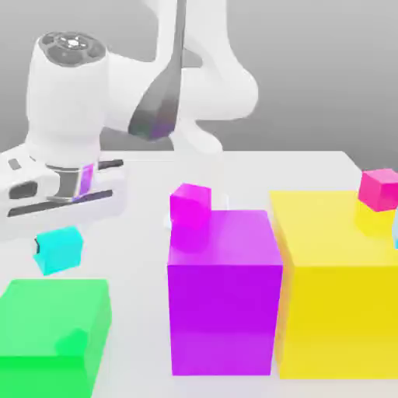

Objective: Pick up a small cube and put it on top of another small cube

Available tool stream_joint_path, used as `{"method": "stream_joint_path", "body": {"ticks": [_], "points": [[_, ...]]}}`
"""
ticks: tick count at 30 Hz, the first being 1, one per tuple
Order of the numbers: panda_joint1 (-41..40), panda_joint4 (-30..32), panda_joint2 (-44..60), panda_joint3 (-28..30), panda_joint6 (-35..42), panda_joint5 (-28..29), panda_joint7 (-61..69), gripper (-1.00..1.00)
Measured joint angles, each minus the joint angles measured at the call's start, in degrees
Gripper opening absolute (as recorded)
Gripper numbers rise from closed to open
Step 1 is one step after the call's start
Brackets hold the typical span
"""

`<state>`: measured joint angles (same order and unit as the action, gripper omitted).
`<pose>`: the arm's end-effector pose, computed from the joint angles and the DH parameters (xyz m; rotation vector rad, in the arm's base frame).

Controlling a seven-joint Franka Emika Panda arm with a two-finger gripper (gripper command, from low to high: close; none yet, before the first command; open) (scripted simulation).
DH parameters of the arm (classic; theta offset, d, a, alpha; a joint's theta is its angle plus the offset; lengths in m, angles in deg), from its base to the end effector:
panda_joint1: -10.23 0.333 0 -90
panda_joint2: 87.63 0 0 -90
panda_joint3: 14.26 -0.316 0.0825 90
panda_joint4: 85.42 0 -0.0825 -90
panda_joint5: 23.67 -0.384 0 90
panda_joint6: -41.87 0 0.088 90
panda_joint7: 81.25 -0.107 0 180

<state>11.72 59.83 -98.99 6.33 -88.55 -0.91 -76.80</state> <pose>0.4092 -0.1489 0.3355 2.9311 0.0328 -0.1560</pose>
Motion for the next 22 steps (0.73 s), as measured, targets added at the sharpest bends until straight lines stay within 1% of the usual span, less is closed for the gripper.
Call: {"method": "stream_joint_path", "body": {"ticks": [6, 13, 15, 18, 19, 22], "points": [[6.5, 1.5, -12.1, -2.6, 9.5, -6.8, 12.5, -1.0], [13.6, 3.4, -27.6, -5.7, 21.0, -11.3, 24.5, -1.0], [14.1, 5.8, -28.8, -5.0, 19.2, -11.6, 26.1, -1.0], [14.0, 10.7, -27.3, -3.8, 12.6, -10.9, 26.5, -1.0], [13.9, 11.6, -27.0, -3.6, 11.3, -10.8, 26.6, 1.0], [13.9, 11.6, -27.0, -3.6, 11.3, -10.8, 26.6, 1.0]]}}
